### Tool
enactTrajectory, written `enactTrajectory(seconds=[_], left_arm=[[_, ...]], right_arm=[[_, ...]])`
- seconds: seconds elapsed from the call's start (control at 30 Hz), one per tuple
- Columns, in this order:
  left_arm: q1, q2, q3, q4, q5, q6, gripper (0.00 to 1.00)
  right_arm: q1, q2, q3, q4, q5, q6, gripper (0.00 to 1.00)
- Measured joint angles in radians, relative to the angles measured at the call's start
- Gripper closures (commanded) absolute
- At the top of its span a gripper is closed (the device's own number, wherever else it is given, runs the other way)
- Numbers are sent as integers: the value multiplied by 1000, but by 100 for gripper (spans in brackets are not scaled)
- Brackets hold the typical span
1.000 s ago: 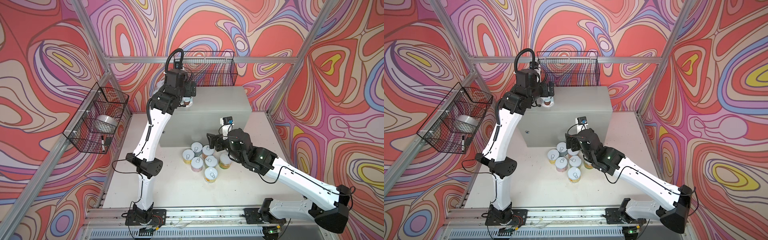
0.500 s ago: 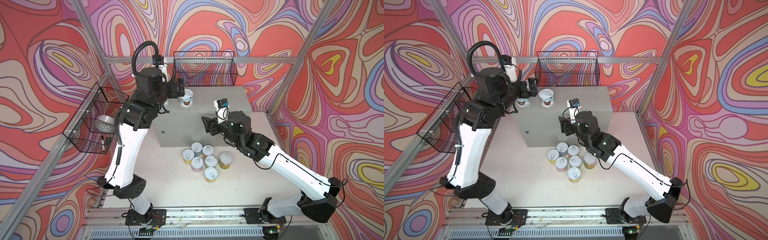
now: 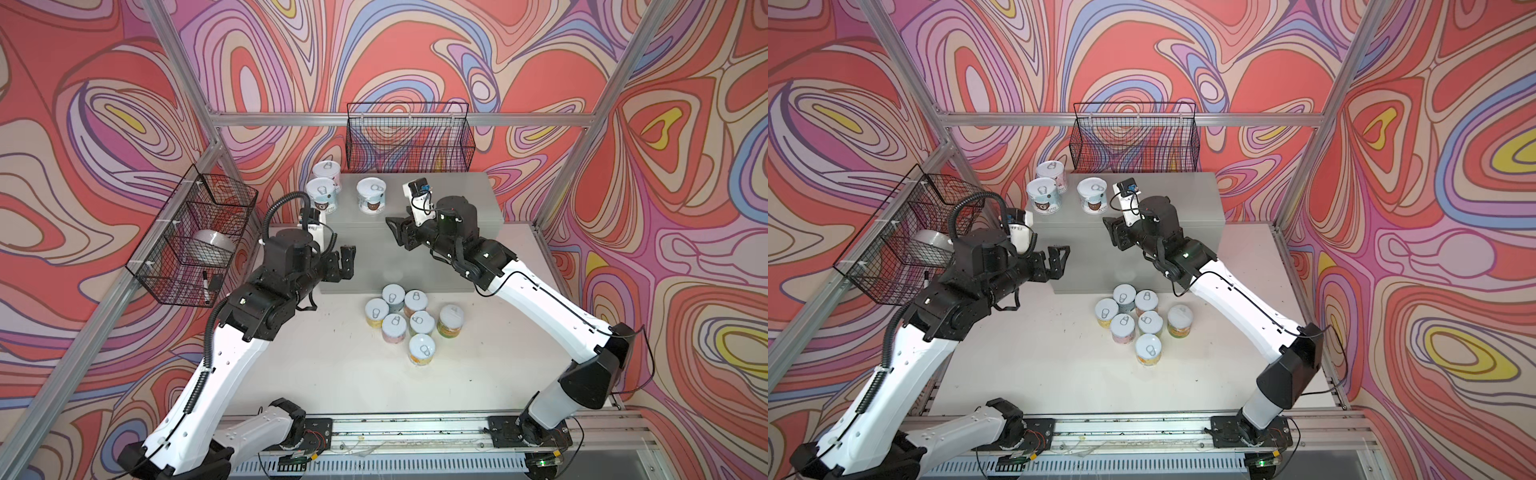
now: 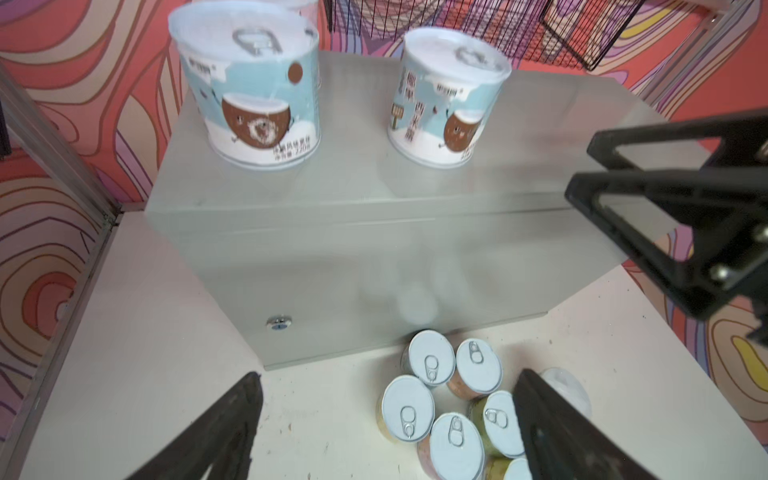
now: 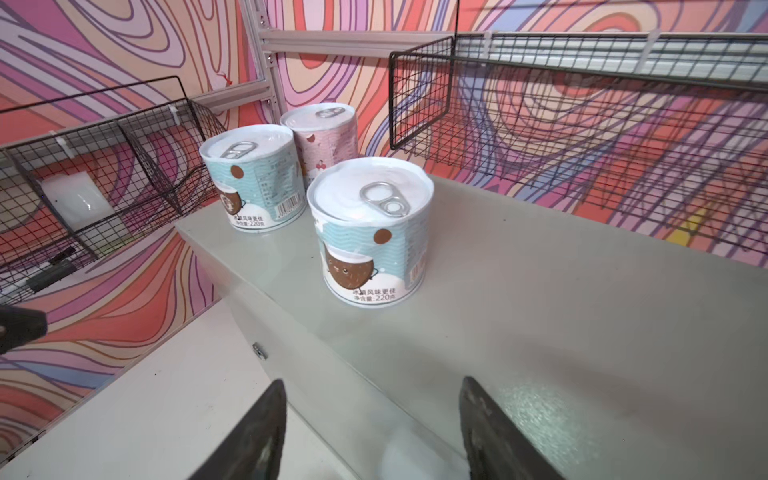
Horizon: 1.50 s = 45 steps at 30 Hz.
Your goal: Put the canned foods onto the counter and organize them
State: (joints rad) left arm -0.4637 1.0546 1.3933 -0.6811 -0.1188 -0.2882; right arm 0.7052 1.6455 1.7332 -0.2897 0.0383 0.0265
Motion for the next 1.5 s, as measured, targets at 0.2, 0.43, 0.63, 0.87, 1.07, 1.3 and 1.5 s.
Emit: enactTrajectory(seconds=[0.2, 0.43, 0.63, 0.87, 1.07, 1.3, 1.5], left_arm=[[0, -111, -150, 19, 33, -18, 6], [0, -159, -280, 22, 70, -39, 8], [0, -159, -307, 20, 67, -39, 9], [0, -160, -335, 29, 77, -53, 11], [0, -144, -341, 32, 77, -53, 12], [0, -117, -341, 47, 77, -51, 13], [0, -91, -342, 55, 77, -45, 13]], right_arm=[[-8, 87, 78, 18, -25, 2, 28], [-21, 186, 180, 50, -19, 8, 29], [-32, 277, 273, 53, -32, 15, 37], [-40, 346, 340, 66, -39, 36, 38], [-50, 402, 405, 77, -52, 46, 38], [-51, 466, 470, 106, -53, 59, 38], [-55, 495, 506, 120, -53, 72, 38]])
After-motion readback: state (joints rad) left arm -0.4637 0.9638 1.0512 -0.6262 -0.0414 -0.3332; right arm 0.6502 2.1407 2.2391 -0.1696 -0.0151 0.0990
